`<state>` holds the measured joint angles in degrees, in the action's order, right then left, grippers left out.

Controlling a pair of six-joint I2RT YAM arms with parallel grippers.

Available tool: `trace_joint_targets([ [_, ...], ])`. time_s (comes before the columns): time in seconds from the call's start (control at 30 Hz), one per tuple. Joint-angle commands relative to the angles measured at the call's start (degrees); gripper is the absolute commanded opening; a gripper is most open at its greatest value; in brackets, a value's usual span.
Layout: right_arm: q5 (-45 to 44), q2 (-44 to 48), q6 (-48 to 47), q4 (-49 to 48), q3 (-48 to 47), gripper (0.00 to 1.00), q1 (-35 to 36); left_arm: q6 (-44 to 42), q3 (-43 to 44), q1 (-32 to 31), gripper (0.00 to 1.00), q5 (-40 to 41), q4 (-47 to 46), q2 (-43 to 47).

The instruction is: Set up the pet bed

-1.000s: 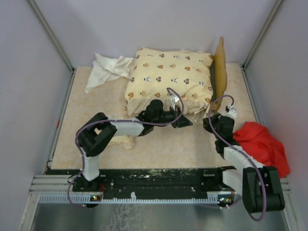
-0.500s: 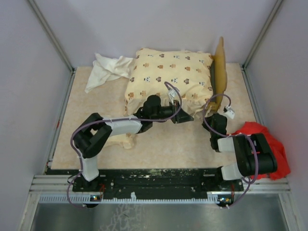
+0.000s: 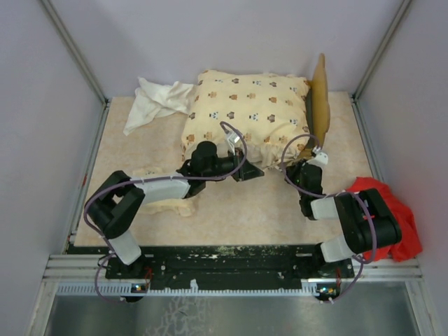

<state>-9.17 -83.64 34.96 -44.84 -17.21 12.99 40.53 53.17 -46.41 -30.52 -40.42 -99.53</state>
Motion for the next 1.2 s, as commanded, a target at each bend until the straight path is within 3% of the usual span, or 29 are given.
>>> trace_joint_targets([
  [0.0,-0.61,0.51,-3.38,-10.85,3.28,0.0,-0.68,-1.36,-0.76,-0.26,0.0,-1.57,-1.28,3.68],
  [0.07,4.95,-2.27,-3.82,-15.42,2.67,0.0,-2.22,-1.16,-1.27,-1.28,0.0,-2.4,-2.08,2.97],
  [0.2,12.74,-3.46,1.05,-15.17,0.27,0.0,-4.85,-2.29,-3.12,-3.04,0.06,-1.5,-2.12,0.29],
  [0.3,14.04,-2.59,2.01,-13.95,-0.13,0.0,-6.43,-5.55,-2.46,-3.01,0.14,-0.59,0.05,-2.35],
  [0.43,16.89,-2.35,1.24,-13.08,-1.13,0.0,-8.13,-12.05,4.82,-3.04,0.26,0.92,10.61,-4.65],
  [0.63,15.51,0.24,-0.81,-10.0,-0.61,0.0,-8.68,-19.84,20.09,-3.03,0.3,3.23,23.11,-9.98],
  [1.17,17.73,1.38,-1.65,-11.27,0.86,0.0,-10.65,-17.28,34.52,-3.38,0.25,-4.79,8.89,-26.59],
])
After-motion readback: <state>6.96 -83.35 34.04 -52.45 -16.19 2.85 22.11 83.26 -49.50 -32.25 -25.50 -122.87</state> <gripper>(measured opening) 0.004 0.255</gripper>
